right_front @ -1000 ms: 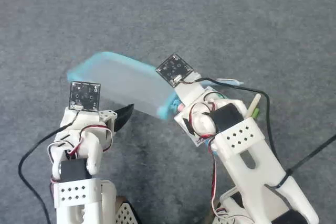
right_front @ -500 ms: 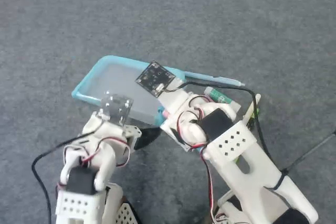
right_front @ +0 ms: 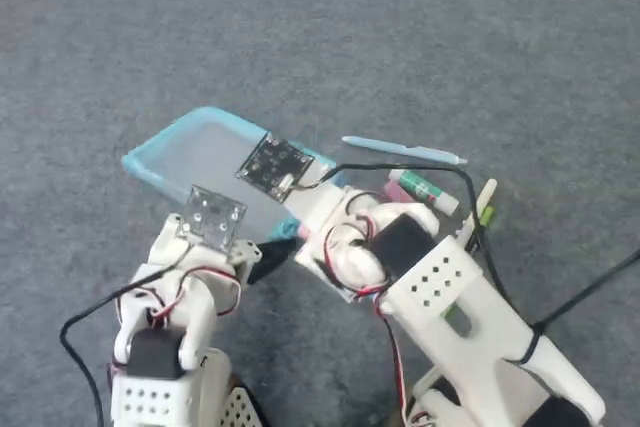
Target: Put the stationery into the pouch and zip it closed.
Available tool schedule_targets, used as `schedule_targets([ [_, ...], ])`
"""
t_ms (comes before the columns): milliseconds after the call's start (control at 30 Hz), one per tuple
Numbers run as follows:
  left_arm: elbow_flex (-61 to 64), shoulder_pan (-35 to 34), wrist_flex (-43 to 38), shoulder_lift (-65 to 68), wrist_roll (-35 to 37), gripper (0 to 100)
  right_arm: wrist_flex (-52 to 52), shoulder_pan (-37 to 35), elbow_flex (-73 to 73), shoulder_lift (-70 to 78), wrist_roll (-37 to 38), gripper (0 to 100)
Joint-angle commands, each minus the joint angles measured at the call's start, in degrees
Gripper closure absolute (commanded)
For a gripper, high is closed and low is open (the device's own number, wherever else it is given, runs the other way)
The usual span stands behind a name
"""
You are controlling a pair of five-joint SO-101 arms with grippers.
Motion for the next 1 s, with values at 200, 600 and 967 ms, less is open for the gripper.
schedule_targets([
  [200, -2.33, -7.21, -12.66, 17.05, -1.49, 56, 0.40, 9.71, -2.64, -1.10, 3.87, 99.2],
  [600, -3.56, -8.18, -12.84, 19.16, -0.62, 56, -3.03, 16.84, 2.55, -1.10, 6.33, 99.2],
  [967, -3.65, -11.43, -13.89, 19.52, 0.09, 56, -3.56, 17.19, 4.31, -1.10, 7.21, 99.2],
])
